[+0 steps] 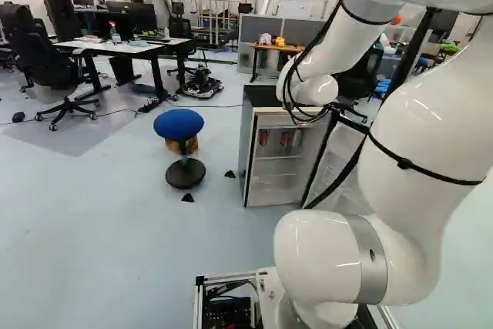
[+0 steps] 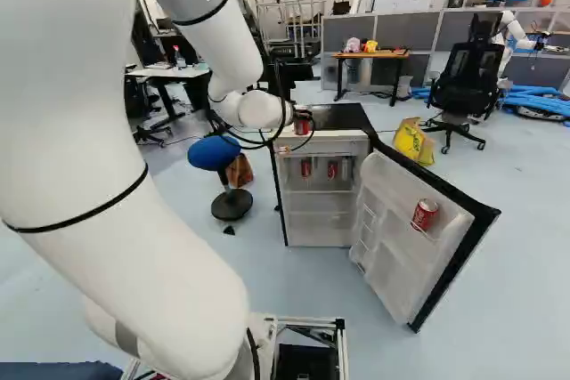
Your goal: Grab a drink from the fridge
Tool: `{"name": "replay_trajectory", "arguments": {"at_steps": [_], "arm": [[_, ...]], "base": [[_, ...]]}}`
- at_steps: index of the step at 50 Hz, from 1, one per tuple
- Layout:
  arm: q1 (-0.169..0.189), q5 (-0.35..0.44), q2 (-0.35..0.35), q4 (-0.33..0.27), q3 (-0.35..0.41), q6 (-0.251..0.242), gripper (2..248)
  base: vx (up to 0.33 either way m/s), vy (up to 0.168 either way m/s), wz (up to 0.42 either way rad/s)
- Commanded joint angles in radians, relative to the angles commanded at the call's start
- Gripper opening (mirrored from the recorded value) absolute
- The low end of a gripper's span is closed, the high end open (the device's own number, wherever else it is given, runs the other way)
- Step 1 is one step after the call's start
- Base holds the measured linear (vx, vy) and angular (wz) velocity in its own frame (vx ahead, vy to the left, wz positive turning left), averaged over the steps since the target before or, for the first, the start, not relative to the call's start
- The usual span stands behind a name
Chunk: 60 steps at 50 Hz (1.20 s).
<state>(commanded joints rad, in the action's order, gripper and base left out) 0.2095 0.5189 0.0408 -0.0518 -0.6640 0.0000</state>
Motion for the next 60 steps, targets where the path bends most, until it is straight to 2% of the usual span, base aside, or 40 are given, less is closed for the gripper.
{"name": "replay_trajectory", "arguments": {"at_steps": [60], "arm": [[-0.024, 0.003, 0.184, 0.000, -0.199, 0.000, 92]], "base": [[0.000, 0.000, 0.000]]}}
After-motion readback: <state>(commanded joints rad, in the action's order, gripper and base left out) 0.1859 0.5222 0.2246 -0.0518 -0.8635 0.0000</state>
